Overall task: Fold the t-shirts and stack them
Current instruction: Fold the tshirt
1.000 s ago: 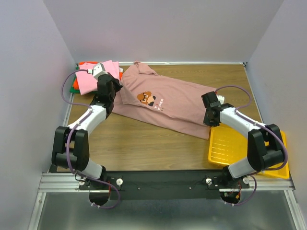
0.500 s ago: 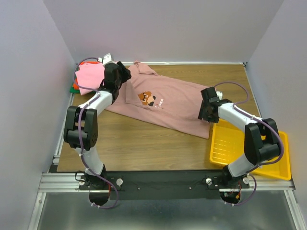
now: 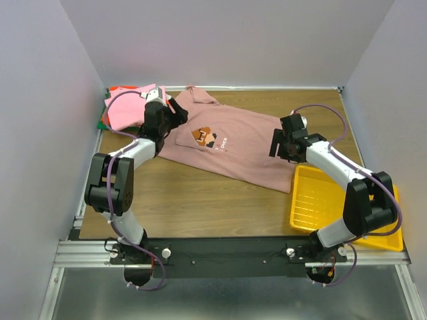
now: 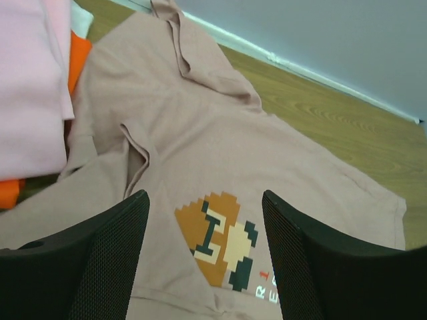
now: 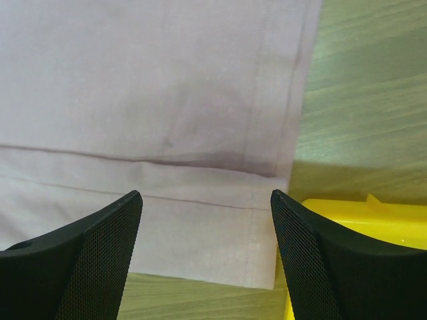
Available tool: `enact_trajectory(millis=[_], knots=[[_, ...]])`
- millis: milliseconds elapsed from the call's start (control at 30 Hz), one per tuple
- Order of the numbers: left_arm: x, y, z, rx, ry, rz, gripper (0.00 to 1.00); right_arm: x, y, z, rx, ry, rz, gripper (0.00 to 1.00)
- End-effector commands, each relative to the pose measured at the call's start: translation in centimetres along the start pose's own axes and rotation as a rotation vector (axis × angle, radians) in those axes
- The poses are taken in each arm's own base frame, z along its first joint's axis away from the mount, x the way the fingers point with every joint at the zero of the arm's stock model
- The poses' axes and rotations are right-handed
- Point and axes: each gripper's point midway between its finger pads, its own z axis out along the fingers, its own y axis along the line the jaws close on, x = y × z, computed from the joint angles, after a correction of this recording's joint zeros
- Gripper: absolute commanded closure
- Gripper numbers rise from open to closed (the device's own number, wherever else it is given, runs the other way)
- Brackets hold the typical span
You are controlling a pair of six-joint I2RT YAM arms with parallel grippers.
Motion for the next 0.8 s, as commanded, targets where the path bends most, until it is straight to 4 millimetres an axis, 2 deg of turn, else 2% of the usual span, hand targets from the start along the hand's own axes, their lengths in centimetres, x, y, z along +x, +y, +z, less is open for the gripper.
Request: enact_trajectory(millis=[0,33,100,133,233,367,567,767], knots=[[2.0,-1.2,-1.4,0.103,0.029,0.025,0.24,-0.2,3.8,-0.8,-0.118,-0.035,-0.070,0.16],[3.1,-1.0,-1.8,0.115,0.042,0.016,0.24,0.1,5.4,-1.0,-0.159,-0.042,-0.094,0.16],[4.0,-0.9,-2.2,0.133,0.047,0.010,0.24,0.4,7.2,-1.2,-0.198,-0.051,-0.112,0.16],[5.2,-0.6,-2.6,0.143,0.068,0.006,0.25,1.1,8.7,-1.5,-0.230,-0.048,-0.136,0.16],[6.2,-0.3,-2.5,0.153,0.065,-0.001,0.25,2.0,11.7,-1.2,-0.281,-0.041,-0.176,0.15],[7.6,0.3,-2.1,0.159,0.080,-0.006,0.26,3.2,14.2,-0.1,-0.315,-0.025,-0.206,0.15],[9.2,1.4,-1.9,0.137,0.106,-0.017,0.26,5.4,15.6,2.5,-0.321,0.014,-0.230,0.15],[10.8,2.8,-2.8,0.091,0.131,-0.030,0.26,8.1,15.2,4.0,-0.293,0.067,-0.245,0.15]])
